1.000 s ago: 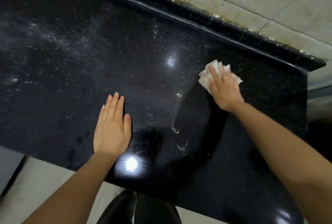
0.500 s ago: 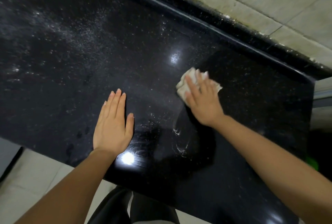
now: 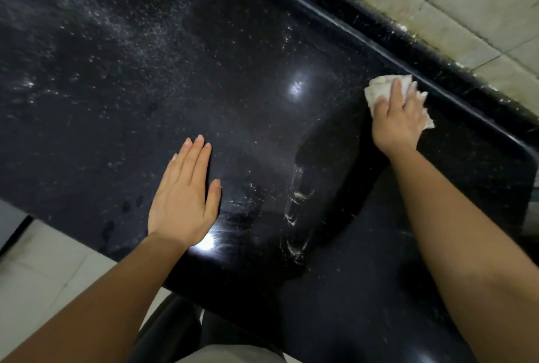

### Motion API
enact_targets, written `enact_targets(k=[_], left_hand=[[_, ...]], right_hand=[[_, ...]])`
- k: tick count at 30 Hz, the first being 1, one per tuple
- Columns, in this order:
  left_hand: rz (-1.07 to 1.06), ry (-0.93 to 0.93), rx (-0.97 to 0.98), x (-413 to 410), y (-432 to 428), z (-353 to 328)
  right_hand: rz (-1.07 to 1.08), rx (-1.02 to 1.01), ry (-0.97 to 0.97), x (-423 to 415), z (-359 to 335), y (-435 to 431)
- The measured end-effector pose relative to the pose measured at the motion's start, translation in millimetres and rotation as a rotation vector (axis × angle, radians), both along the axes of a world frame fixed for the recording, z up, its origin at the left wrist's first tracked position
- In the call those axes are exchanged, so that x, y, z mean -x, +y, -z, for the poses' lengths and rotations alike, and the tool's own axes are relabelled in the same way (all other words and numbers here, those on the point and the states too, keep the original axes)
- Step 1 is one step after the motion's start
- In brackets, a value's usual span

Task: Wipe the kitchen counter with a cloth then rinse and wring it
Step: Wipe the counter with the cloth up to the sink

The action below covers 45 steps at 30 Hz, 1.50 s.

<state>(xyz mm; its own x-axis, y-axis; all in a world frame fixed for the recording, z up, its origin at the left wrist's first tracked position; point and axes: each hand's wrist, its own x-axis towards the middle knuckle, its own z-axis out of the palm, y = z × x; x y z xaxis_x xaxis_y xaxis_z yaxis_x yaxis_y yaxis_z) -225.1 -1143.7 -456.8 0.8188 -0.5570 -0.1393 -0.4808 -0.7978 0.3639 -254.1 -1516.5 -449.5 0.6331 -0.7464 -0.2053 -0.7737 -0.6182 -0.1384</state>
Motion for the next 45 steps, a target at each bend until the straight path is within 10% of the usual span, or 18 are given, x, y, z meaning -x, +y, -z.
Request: enact_targets(k=[5, 18, 29, 40, 45], left_hand=[[-0.011, -0.009, -0.001, 0, 1, 0], [-0.007, -0.01, 0.013, 2, 1, 0], [0.022, 0.027, 0.022, 1, 5, 2], [0.164, 0.2, 0.184, -14, 21, -5], [0.259, 0.284, 0.183, -24, 28, -9]], right_hand=[[0.102, -0.017, -0.024, -43, 4, 42], [-0.936, -0.145, 0.053, -6, -2, 125], [0.33, -0.057, 0.014, 50, 1, 81], [-0.445, -0.155, 0.071, 9, -12, 212], [-0.146, -0.225, 0.148, 58, -26, 173]])
